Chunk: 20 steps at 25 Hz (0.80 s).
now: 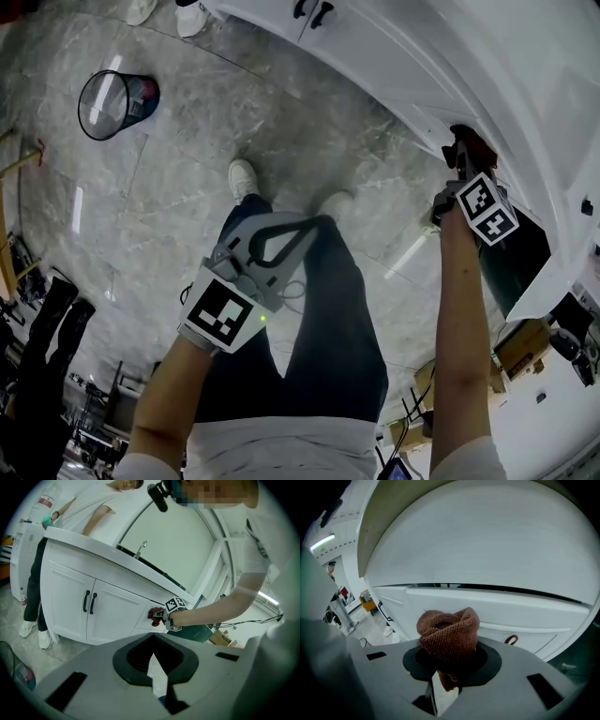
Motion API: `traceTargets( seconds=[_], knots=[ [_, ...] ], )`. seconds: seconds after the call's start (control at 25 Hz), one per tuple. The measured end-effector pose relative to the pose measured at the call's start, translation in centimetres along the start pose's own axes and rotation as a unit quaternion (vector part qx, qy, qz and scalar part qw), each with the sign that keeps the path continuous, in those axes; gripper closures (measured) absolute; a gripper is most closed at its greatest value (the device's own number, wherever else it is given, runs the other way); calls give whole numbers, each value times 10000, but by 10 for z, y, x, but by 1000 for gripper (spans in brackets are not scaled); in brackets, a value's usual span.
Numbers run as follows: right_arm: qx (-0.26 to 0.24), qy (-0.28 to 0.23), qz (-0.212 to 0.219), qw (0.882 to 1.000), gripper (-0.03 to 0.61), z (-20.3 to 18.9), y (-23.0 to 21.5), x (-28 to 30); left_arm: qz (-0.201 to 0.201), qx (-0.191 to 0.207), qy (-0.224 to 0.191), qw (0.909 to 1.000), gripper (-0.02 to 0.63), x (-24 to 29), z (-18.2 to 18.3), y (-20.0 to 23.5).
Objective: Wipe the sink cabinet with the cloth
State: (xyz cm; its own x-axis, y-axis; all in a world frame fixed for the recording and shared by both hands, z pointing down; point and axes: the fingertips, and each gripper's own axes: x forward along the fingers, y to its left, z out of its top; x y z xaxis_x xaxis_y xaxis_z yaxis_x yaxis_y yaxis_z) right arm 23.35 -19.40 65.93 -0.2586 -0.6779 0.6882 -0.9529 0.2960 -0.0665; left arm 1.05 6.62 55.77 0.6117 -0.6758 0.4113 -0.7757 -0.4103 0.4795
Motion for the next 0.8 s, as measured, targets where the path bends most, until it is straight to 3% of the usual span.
traceTargets(
  seconds=[0.44,0.64,0.8],
  knots=[
    [201,18,316,9993,476,-11,15,1,-73,-23,120,9999,603,8,1,5],
    [601,254,573,9962,476,-41,26,6,-104,35,173,9998,604,17,3,2],
    [837,307,490,9948,476,-52,14,19,-87,33,264,9996,603,24,-2,-1]
  ],
)
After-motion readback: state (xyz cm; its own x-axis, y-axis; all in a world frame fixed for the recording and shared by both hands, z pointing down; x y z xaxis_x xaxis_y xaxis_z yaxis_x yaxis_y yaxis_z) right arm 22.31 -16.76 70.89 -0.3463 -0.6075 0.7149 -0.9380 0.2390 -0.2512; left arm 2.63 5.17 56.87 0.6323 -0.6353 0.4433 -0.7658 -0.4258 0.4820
